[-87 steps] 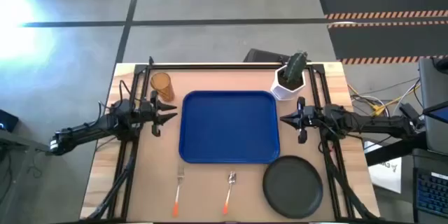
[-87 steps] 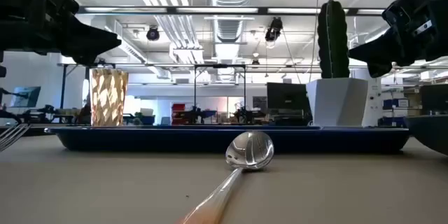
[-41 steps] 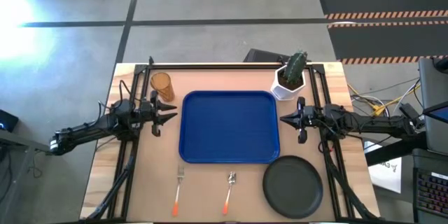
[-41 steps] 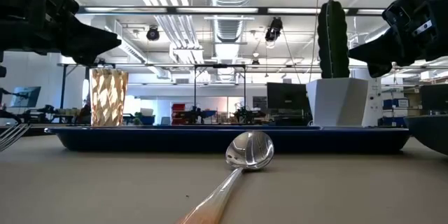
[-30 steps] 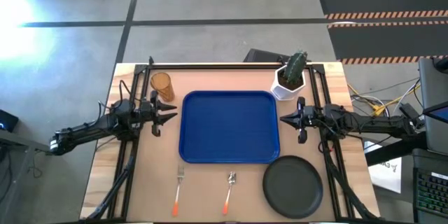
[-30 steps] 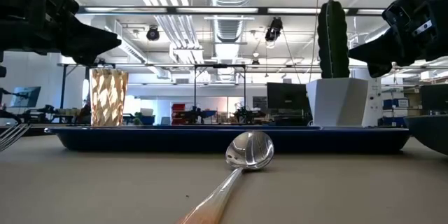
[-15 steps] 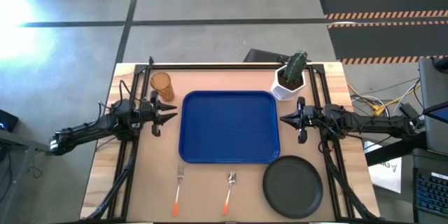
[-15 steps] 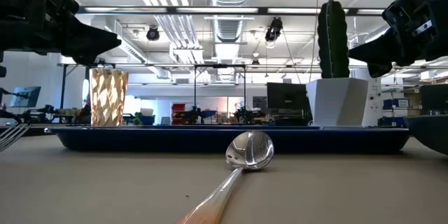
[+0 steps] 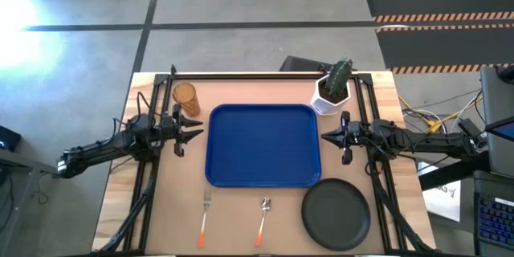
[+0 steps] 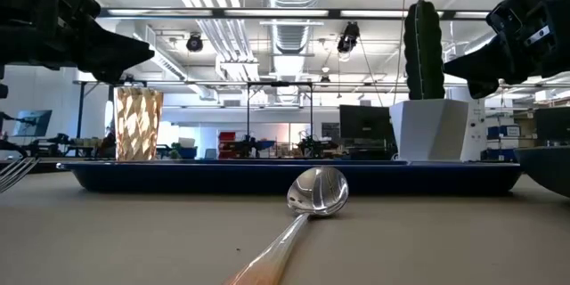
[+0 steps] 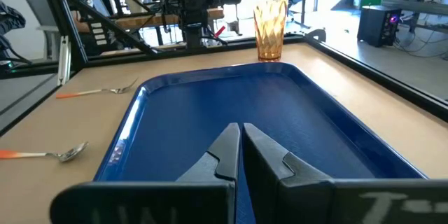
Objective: Pick and place plate/cup/fork/spoon on tray
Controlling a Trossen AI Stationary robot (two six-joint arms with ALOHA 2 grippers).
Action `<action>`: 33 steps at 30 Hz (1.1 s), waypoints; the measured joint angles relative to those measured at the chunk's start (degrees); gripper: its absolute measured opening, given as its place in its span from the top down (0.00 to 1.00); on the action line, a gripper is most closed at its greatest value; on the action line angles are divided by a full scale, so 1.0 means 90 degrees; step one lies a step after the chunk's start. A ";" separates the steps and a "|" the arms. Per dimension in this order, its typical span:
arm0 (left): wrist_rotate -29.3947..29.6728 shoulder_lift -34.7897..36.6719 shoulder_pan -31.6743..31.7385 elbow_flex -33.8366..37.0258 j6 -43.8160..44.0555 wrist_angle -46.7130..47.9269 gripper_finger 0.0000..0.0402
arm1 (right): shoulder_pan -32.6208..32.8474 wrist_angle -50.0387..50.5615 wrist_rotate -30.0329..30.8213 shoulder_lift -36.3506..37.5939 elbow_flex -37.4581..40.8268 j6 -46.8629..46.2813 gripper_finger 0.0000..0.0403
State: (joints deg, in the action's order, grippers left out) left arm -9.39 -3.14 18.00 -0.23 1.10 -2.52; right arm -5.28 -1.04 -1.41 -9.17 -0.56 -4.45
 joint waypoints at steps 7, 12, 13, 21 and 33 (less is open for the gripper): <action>0.0000 -0.0002 -0.0002 0.0001 0.0000 0.0000 0.73 | -0.0002 -0.0002 0.0000 0.0002 0.0000 0.0000 0.98; 0.0000 -0.0001 -0.0002 -0.0002 0.0000 0.0000 0.73 | 0.0000 -0.0002 0.0000 0.0000 -0.0002 0.0000 0.98; 0.0000 -0.0002 -0.0002 -0.0002 0.0001 0.0000 0.73 | -0.0001 -0.0002 0.0000 0.0000 -0.0001 -0.0001 0.98; 0.0000 -0.0002 -0.0001 -0.0001 -0.0002 0.0000 0.73 | -0.0002 -0.0102 -0.0007 0.0000 -0.0001 -0.0002 0.98; 0.0000 0.0000 0.0000 -0.0002 -0.0002 0.0000 0.73 | 0.0000 -0.0296 -0.0005 0.0002 -0.0001 -0.0001 0.98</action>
State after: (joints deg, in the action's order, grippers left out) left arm -9.39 -3.14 18.00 -0.25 1.08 -2.52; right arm -5.28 -3.70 -1.45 -9.15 -0.57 -4.45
